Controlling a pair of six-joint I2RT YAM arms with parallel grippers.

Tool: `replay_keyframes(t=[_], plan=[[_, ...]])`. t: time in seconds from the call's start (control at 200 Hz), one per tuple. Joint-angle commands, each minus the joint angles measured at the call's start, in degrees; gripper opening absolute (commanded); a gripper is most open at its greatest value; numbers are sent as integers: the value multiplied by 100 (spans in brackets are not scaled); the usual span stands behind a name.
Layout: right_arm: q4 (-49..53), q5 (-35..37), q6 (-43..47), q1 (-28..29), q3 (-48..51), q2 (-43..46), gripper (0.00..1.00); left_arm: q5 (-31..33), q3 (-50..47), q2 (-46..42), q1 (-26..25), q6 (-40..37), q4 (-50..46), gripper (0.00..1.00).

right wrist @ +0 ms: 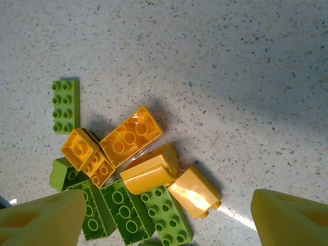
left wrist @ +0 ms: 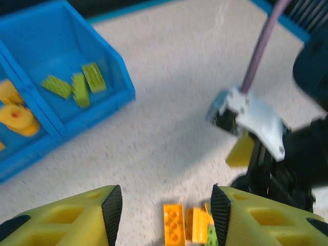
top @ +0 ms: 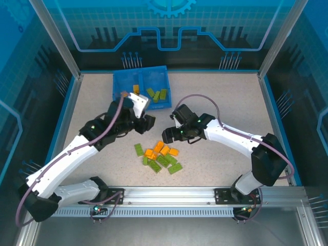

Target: Sort the legos into containers by color

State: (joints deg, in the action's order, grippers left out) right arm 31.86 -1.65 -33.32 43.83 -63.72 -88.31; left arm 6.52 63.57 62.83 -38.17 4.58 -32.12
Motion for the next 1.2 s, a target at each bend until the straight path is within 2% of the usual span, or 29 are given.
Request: replay_keyframes(t=[0.0,0.14,0.34,0.425,0.555,0.79,0.991,1.196], plan=[[-154,75,-173,18,232,224,85,-223,-358,333,-275,382,-91,54],[-114,131,-240,-86,818,846,86,-154,-271,1230,-331,1358,-461,54],[-25,153,-445,-319,1626,1839,87,85,-237,2252,-325,2148,-918,56],[81,210,-495,-385,1734,2109,88,-128,-453,2434,-325,2442,-828,58],[126,288,-544,-424,1858,2357,89,-505,-803,2449,-379,2574,-524,62],[147,245,-531,-459,1892,2382,90,-72,-1032,2488,-410,2574,-723,66],[145,168,-509,-456,1803,2276,90,112,-1167,2641,-411,2600,-630,60],[183,134,-543,-455,1785,2275,90,78,-1271,2793,-413,2600,-448,48]])
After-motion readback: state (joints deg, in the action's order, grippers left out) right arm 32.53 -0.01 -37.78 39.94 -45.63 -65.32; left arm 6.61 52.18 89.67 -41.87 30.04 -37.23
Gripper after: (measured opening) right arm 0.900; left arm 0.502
